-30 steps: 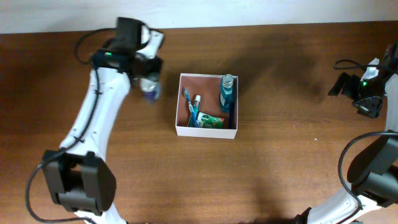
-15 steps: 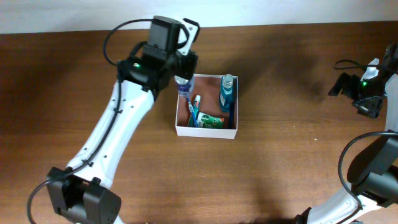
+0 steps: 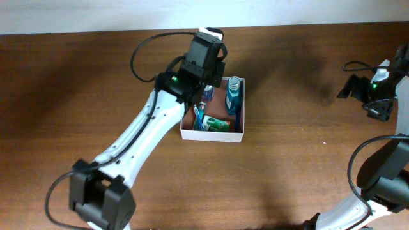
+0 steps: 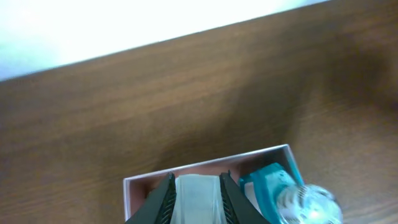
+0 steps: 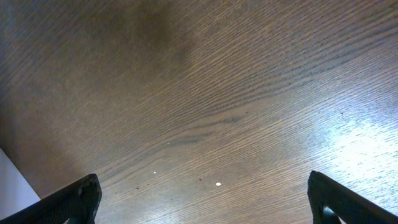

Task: Pack container
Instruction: 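Carry the soap pump bottle right over the box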

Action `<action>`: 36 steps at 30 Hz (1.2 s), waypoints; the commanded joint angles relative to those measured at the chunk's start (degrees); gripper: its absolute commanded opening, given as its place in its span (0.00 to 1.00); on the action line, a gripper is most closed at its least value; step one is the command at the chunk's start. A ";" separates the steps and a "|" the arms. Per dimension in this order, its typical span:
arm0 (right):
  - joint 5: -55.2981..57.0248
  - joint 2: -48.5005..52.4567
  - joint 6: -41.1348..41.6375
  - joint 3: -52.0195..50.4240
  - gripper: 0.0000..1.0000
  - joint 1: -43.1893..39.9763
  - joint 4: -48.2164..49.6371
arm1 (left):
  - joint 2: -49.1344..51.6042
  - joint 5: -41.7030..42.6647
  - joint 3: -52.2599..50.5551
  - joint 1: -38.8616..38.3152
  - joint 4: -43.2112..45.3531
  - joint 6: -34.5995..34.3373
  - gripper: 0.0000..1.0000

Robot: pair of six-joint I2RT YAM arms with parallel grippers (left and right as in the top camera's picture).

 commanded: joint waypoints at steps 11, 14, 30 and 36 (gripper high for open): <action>0.15 -0.31 0.42 -0.17 0.99 0.26 0.15 | 6.14 -1.20 0.17 -1.51 4.11 -5.38 0.01; 0.15 -0.31 0.42 -0.17 0.99 0.26 0.15 | 7.67 -1.18 0.17 -2.12 4.42 -6.14 0.01; 0.13 -0.31 0.42 -0.17 0.99 0.26 0.15 | 10.40 -1.20 0.17 -2.71 4.85 -6.12 0.34; 0.13 -0.31 0.42 -0.17 0.99 0.26 0.15 | 10.40 -1.25 0.20 -2.71 6.14 -6.05 0.54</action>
